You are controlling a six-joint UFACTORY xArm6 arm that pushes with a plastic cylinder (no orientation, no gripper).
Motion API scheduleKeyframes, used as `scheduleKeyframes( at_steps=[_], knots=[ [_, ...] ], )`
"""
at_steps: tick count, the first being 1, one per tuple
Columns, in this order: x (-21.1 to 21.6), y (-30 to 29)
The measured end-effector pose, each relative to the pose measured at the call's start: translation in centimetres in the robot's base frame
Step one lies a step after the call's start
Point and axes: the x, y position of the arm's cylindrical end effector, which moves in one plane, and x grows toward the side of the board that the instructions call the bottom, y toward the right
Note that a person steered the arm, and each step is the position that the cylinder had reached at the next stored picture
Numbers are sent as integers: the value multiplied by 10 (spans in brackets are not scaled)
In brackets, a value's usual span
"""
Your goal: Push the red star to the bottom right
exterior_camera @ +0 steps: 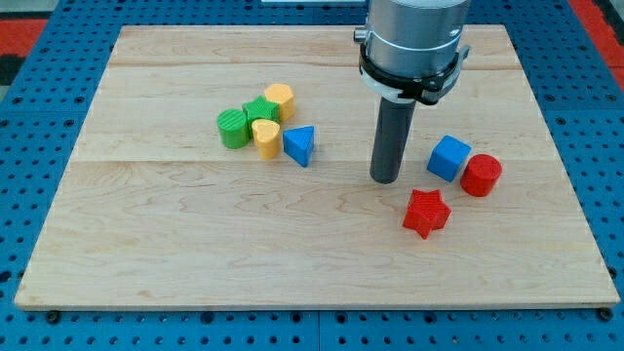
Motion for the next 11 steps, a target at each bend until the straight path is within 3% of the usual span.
scheduleKeyframes(
  at_steps=[1,3,7,11],
  knots=[
    [0,-2],
    [58,2],
    [59,106],
    [51,132]
  ],
)
